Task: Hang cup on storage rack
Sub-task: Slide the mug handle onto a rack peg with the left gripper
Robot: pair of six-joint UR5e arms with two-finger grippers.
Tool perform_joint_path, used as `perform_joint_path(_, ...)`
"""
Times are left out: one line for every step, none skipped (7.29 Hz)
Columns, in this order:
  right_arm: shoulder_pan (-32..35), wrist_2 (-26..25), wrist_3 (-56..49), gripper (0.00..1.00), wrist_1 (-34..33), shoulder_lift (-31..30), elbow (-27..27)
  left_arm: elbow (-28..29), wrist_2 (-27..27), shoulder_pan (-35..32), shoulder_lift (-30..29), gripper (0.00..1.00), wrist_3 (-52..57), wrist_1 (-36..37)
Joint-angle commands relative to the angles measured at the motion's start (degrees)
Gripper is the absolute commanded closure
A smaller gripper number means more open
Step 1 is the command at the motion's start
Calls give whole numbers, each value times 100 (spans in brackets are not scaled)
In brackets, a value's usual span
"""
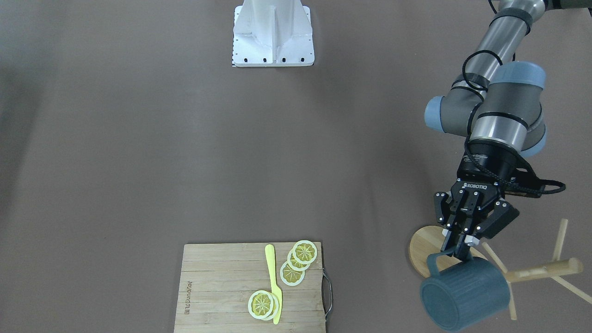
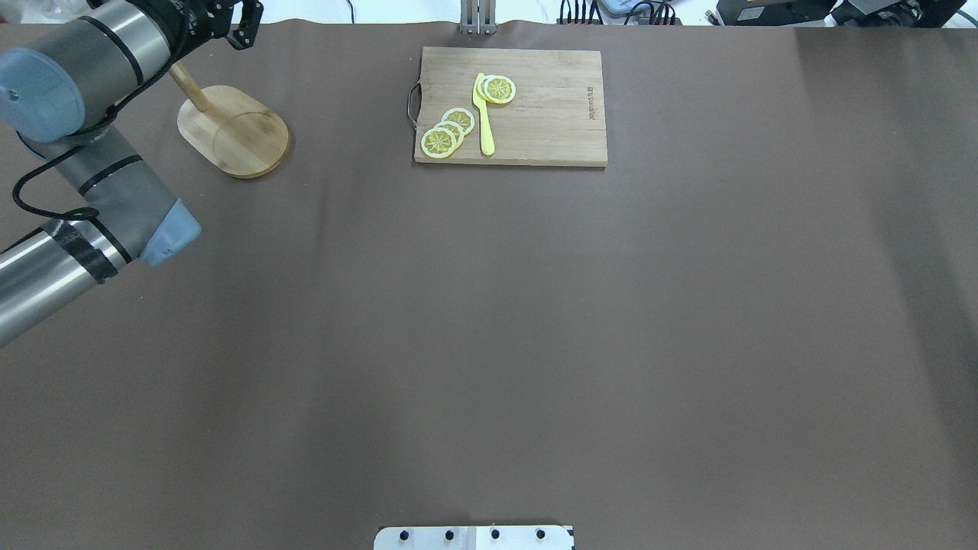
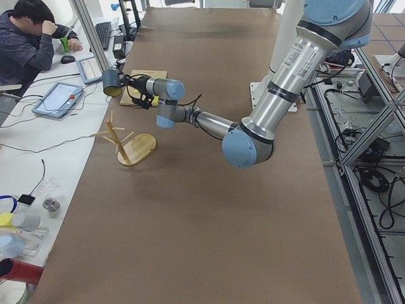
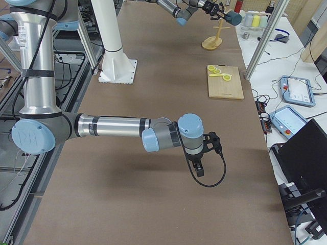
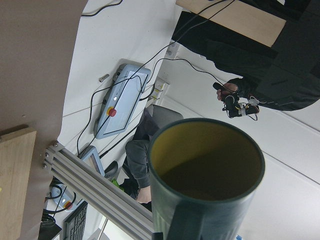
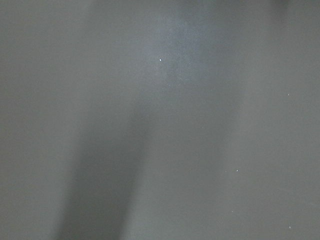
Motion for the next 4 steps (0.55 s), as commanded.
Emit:
perform_joint_path(0,-4,0,0,6,-9,0,249,-338,-134,281,100,27,-735)
perform_joint_path(0,-4,0,0,6,-9,0,276,-347,-126,413,100,27,-982)
perform_joint_path(0,-4,0,0,6,-9,0,390,-478,-143,440,100,36,-1176)
perform_joint_path(0,-4,0,0,6,-9,0,460,-549,-187,458,100,36,-1308)
